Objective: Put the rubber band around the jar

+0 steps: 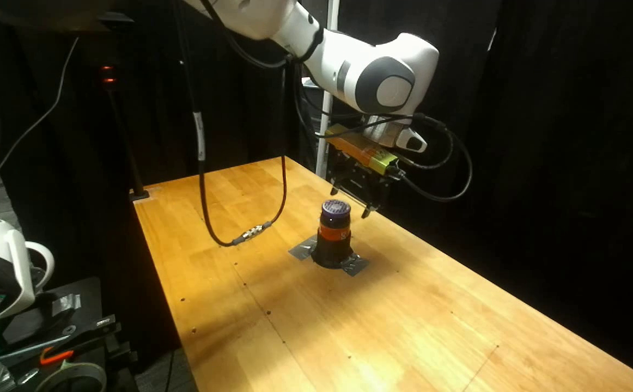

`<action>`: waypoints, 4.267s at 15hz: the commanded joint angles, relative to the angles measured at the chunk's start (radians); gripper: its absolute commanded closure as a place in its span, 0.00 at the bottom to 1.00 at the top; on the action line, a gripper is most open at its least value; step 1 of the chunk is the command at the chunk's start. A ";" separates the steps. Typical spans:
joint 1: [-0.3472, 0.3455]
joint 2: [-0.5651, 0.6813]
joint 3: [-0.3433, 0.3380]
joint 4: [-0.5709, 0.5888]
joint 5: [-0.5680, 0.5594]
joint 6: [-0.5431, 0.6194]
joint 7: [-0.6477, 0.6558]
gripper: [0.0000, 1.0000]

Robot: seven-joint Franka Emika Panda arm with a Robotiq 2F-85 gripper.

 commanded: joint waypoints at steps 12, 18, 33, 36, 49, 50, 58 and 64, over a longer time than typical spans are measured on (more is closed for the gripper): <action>0.071 0.124 -0.003 0.165 -0.138 -0.141 0.092 0.00; 0.085 0.086 0.001 0.095 -0.190 -0.231 0.076 0.00; 0.089 -0.302 0.013 -0.532 -0.227 0.138 0.091 0.00; 0.095 -0.369 0.008 -0.671 -0.243 0.311 0.121 0.00; 0.478 -0.553 -0.498 -1.149 -1.055 1.242 0.905 0.00; 0.532 -0.547 -0.579 -1.133 -1.143 1.274 0.986 0.09; 0.825 -0.454 -0.940 -1.062 -1.421 1.457 1.367 0.80; 0.960 -0.319 -1.100 -1.099 -1.278 1.628 1.339 0.88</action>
